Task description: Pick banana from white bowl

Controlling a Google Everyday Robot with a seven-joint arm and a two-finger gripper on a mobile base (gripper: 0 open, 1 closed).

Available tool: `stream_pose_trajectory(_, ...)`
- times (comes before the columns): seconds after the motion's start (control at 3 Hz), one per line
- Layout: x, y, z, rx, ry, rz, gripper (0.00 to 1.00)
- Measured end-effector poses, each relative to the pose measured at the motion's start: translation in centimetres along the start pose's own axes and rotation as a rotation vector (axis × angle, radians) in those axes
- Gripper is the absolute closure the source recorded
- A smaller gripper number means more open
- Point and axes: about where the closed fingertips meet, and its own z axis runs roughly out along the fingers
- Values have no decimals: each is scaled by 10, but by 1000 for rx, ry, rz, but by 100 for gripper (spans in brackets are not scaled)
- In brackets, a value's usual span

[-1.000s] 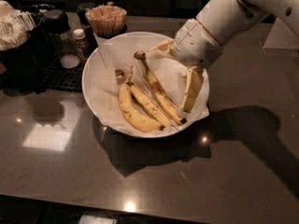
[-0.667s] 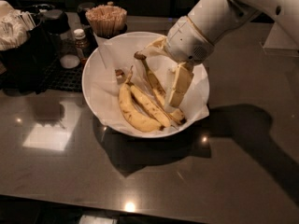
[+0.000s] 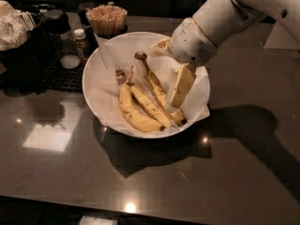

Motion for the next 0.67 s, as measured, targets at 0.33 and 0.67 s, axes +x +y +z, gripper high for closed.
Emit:
stream_pose_trajectory(0.33, 15, 1, -15, 69, -21, 55, 0)
stream_pose_trajectory(0.67, 24, 1, -20, 88, -29, 74, 0)
